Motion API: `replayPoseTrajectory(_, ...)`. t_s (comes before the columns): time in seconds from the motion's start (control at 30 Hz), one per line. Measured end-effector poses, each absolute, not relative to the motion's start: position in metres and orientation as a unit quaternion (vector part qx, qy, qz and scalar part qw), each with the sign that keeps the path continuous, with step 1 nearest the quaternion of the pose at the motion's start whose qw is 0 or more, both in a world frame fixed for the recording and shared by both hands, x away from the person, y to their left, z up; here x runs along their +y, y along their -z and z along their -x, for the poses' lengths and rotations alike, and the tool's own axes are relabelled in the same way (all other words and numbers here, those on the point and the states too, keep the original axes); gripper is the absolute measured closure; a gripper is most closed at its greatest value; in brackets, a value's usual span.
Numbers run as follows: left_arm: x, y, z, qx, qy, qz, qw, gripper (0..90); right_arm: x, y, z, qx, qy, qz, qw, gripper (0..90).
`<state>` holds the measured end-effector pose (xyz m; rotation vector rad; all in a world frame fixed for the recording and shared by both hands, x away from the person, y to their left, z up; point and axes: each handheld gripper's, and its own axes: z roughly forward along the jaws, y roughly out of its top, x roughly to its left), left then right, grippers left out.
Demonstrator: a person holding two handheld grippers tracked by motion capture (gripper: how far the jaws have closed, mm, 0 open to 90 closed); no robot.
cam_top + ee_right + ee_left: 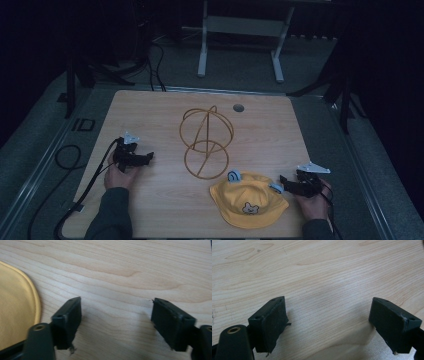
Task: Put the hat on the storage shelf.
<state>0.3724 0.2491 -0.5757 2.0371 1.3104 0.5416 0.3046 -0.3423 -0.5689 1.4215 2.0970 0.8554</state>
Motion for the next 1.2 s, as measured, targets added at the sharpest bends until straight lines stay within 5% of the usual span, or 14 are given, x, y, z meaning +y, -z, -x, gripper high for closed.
replayPoseTrajectory(1.2,0.249,0.576,-0.372,0.500,-0.207,-0.776,0.323,14.5,-0.319,0.496,-0.283,0.759,-0.344,-0.510,0.212,29.0)
